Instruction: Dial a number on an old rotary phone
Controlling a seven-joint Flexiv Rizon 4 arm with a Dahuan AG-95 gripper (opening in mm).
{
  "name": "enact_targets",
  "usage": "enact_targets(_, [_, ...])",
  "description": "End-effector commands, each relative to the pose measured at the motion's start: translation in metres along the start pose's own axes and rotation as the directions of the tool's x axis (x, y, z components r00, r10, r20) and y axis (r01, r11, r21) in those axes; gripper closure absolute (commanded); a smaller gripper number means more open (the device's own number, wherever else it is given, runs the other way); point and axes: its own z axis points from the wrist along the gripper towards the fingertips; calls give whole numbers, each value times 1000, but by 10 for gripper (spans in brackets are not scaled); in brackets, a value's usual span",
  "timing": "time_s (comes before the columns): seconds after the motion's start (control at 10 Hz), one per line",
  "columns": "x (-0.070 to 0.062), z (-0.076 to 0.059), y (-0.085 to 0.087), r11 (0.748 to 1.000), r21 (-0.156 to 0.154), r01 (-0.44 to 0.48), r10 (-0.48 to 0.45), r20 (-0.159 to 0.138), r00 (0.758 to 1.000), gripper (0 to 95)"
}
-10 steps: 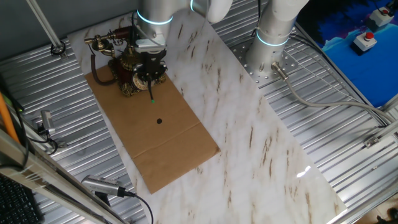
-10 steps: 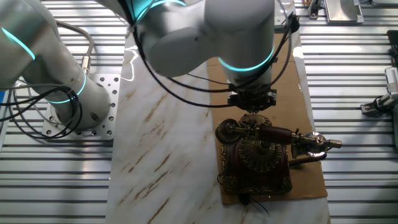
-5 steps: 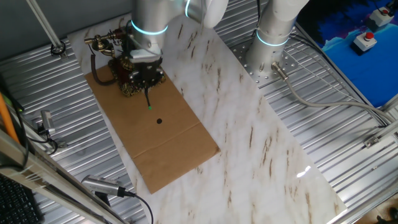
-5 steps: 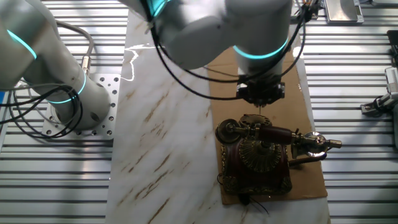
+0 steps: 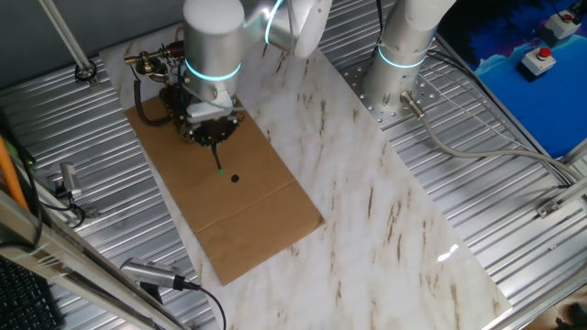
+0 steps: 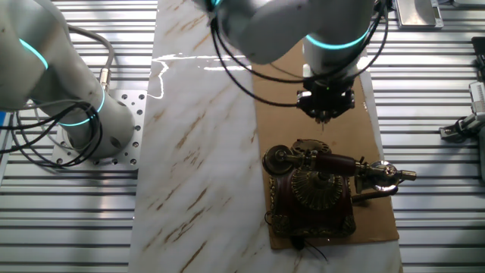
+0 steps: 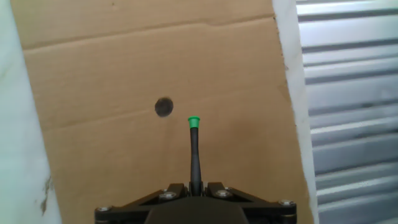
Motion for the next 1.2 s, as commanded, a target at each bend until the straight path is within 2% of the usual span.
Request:
enact_targets(0.1, [-3,2,0,999,2,36,-36,-59,998,950])
enact_targets(0.2, [-3,2,0,998,-22,55,-57,-90,994,950])
enact_targets(0.5, [-3,2,0,994,-58,97,-105,-167,980,950])
enact_targets(0.6, [-2,2,0,991,-80,106,-119,-185,976,950])
enact_targets(0.7, [-2,2,0,990,-84,111,-126,-197,972,950])
enact_targets(1.0, [0,0,1,992,-85,89,-104,-195,975,950])
enact_targets(1.2, [3,-1,1,992,-86,91,-108,-220,970,950])
